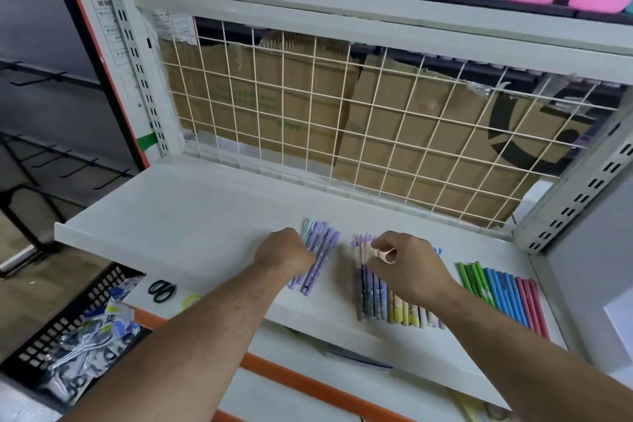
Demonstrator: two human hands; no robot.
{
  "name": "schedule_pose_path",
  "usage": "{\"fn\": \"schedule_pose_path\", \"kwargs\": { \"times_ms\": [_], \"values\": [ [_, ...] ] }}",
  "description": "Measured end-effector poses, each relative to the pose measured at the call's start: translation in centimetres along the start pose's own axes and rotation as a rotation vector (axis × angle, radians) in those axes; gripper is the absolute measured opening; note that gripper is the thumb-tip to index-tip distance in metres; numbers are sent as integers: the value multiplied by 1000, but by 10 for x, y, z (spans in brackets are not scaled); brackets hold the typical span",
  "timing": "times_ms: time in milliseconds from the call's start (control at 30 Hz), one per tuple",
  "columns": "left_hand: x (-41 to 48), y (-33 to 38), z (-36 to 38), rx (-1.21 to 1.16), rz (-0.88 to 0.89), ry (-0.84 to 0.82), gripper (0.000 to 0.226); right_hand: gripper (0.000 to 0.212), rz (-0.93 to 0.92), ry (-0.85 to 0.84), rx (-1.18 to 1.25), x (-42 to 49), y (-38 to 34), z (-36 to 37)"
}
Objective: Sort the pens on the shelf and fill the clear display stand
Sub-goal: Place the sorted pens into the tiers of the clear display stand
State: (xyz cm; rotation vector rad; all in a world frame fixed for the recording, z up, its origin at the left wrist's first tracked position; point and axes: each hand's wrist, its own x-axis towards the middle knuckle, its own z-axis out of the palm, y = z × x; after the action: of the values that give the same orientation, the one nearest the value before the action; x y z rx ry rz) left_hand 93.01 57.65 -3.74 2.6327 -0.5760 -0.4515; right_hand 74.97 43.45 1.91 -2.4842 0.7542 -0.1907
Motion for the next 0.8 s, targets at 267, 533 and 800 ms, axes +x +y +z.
{"fn": "schedule_pose_path", "kwargs": {
  "times_ms": [267, 533, 800],
  "values": [
    [-4, 2, 5, 27, 36, 72, 37, 30, -12, -2, 21, 5, 5, -2],
    [0, 14, 7, 76, 13, -56, 23, 30, -26, 7, 30, 7, 15, -2],
    [-4, 19, 4, 101, -29, -42, 18, 27, -7, 16, 5, 3, 24, -9]
  ]
}}
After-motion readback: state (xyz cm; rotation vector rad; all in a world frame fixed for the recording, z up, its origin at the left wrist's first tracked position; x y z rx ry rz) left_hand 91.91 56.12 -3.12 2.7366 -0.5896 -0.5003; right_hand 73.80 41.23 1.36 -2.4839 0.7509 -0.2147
